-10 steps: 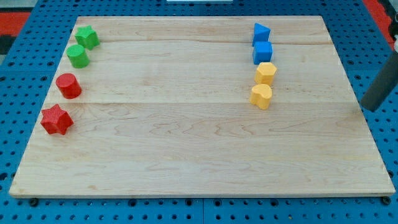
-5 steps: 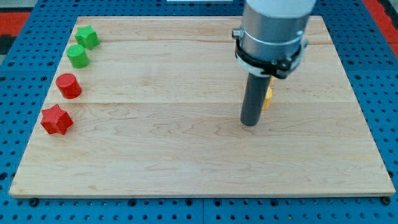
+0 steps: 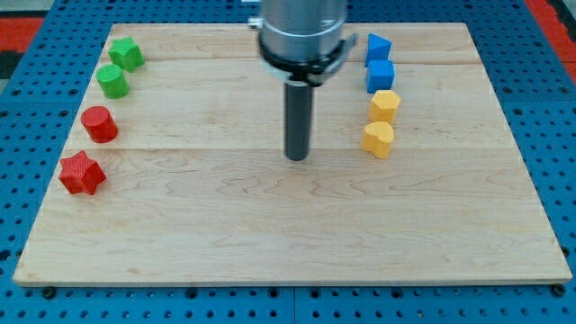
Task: Push red blocks towards up
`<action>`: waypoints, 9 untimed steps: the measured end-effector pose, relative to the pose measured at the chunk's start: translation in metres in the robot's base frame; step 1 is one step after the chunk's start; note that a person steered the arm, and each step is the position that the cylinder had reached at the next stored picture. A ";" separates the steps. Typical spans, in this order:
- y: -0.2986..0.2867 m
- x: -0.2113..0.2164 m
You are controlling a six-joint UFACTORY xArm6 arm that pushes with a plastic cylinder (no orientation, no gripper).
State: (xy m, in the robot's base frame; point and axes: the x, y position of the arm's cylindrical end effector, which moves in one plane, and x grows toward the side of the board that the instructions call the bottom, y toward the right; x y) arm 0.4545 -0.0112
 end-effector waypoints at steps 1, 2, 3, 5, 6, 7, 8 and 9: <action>-0.027 0.002; -0.086 0.031; -0.122 0.046; -0.243 0.084; -0.248 0.060; -0.226 0.043; -0.220 0.019; -0.219 0.006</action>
State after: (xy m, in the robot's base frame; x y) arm 0.4601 -0.2306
